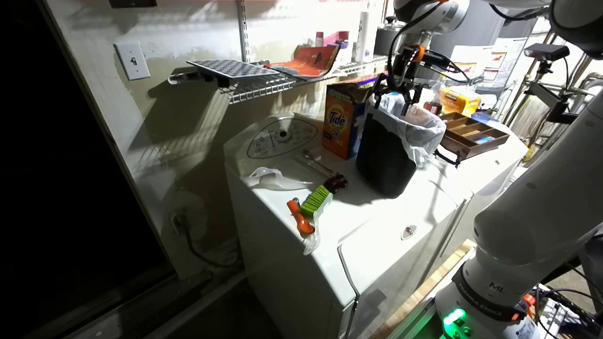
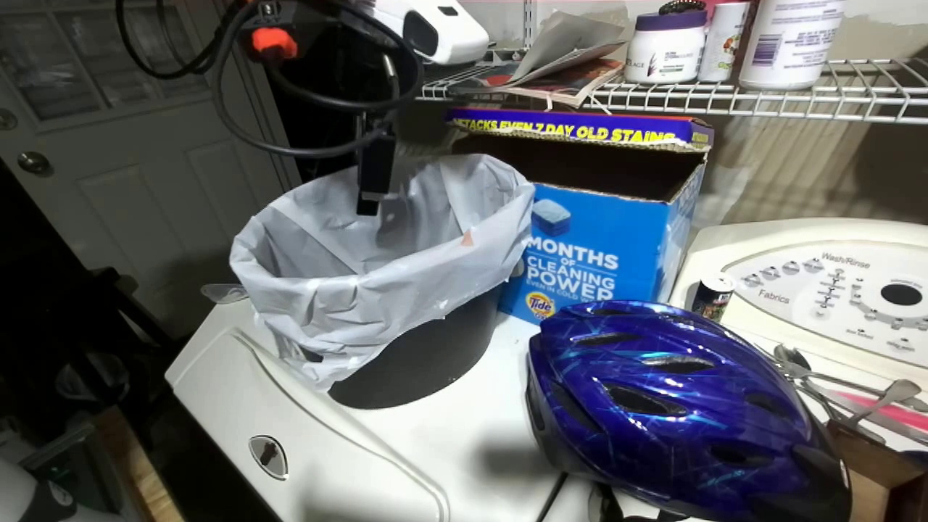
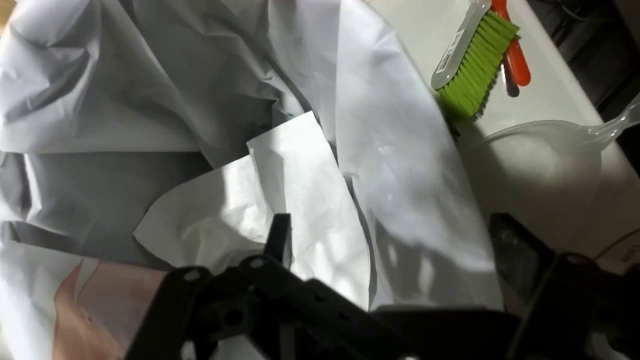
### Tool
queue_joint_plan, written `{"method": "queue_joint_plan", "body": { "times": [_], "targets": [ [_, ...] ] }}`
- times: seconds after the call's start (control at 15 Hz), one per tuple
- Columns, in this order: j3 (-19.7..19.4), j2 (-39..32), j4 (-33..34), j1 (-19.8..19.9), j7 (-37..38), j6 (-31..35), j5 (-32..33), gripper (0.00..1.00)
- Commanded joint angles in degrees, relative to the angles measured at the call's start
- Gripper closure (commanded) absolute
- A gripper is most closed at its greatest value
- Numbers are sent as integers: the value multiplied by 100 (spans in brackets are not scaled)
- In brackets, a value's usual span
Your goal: Put the bin upright
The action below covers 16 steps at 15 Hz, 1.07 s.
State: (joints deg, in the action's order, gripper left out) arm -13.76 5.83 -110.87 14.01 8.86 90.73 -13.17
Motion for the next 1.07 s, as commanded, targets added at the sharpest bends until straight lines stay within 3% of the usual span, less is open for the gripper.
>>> {"method": "queue_joint_plan", "body": {
  "times": [0.0, 0.67, 1.0],
  "targets": [
    [91, 585, -282, -17, 218, 333, 449, 0],
    [281, 1953, -834, 110, 372, 1064, 1698, 0],
    [366, 2478, -1154, 209, 488, 1347, 2031, 0]
  ]
}}
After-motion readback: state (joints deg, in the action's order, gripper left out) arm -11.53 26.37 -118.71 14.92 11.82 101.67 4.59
